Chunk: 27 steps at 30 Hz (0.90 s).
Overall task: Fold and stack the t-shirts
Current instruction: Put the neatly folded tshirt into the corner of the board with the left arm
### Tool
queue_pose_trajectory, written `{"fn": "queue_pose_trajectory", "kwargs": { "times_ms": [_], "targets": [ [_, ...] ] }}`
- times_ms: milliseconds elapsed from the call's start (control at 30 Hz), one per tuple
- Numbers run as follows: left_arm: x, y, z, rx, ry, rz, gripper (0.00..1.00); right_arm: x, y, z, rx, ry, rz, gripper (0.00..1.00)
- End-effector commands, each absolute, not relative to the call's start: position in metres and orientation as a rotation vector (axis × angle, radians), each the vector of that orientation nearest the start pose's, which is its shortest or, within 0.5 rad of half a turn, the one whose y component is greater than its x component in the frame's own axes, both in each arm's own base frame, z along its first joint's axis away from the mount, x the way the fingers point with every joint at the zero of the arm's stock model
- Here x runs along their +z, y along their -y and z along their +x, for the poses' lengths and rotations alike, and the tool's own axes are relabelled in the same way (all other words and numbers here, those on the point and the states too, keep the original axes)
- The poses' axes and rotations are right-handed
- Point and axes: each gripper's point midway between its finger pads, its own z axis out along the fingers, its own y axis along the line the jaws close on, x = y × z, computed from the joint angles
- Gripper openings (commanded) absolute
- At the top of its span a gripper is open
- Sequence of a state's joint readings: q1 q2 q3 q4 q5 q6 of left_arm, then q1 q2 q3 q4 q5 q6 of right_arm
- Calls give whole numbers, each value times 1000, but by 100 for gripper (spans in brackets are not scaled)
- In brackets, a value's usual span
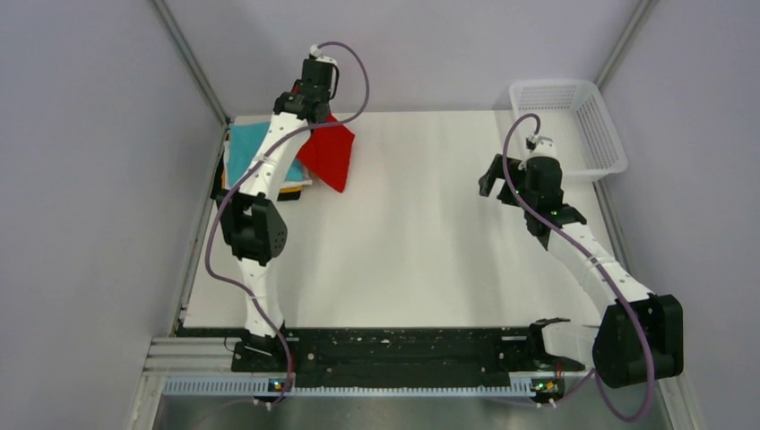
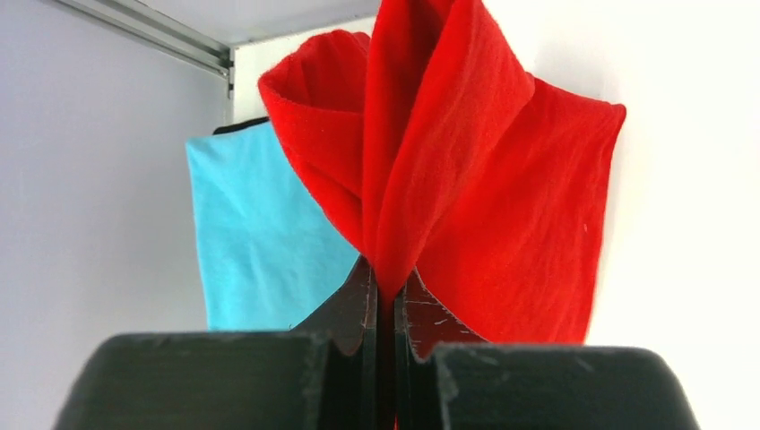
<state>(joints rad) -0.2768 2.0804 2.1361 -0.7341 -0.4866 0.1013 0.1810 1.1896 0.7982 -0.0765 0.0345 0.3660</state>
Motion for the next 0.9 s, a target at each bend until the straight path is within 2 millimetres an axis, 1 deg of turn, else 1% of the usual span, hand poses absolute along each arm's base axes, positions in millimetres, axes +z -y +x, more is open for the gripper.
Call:
{"fn": "queue_pose_trajectory", "kwargs": {
  "times_ms": [0,200,400,467,533,633,700,767,867],
  "targets": [
    [332,47,536,426,-2005,81,0,176,-73,371,271,-2027,204,99],
    [358,39,532,376,-1961,63,0,176,-72,371,263,-2021,207,99],
    [378,25,530,368,-1927,36,0,169,-71,372,257,-2037,218,99],
    [382,21,528,368,-1922,31,0,169,-71,373,257,-2038,220,99],
    [382,15,526,366,-1926,18,0,169,-71,373,257,-2037,221,99],
    [373,0,526,383,-1944,-12,0,168,-70,373,254,-2040,227,99],
    [362,-13,528,400,-1961,-32,0,167,-70,373,247,-2043,229,99],
    [346,-27,534,406,-1989,-44,0,164,-69,374,242,-2052,232,99],
    [312,-48,542,384,-2060,-42,0,160,-69,375,232,-2071,237,99]
  ]
}}
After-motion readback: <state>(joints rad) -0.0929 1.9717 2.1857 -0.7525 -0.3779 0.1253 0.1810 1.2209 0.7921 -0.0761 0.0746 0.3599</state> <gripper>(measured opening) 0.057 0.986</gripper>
